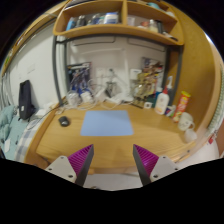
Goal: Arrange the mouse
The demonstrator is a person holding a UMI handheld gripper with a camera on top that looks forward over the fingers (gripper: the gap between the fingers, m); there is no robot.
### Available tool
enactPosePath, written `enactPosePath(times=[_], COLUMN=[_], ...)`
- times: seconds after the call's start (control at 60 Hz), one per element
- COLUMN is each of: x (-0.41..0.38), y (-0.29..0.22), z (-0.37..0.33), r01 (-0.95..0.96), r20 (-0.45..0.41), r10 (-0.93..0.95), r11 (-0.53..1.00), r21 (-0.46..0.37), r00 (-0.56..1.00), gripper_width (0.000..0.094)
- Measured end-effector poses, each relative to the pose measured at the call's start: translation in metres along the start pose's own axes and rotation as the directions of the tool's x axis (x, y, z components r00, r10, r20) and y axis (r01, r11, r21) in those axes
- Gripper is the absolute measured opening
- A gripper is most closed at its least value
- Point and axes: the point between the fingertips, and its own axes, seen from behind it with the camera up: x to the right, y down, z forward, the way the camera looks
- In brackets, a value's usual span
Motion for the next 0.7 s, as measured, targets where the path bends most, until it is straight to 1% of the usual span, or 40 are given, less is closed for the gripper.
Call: enactPosePath(times=[0.067, 0.2, 0.3, 0.467, 0.7], x=[-0.054, -0.14, -0.194, -0.248, -0.276], y=[0.016, 0.034, 0.041, 0.037, 0.004], z=[0.018, 0.052, 0.082, 0.143, 0.225], r01=[0.011, 0.023, 0.045, 0.096, 0.067], r20=[0.053, 0.125, 0.158, 0.145, 0.078], r10=[-0.009, -0.01, -0.022, -0.065, -0.049], r11=[0.999, 0.995, 0.988, 0.972, 0.968], r21=[-0.036, -0.099, -0.147, -0.216, -0.242], r00=[0.999, 0.992, 0.987, 0.987, 0.996], gripper_width=[0.0794, 0.0803, 0.0801, 0.08, 0.0803])
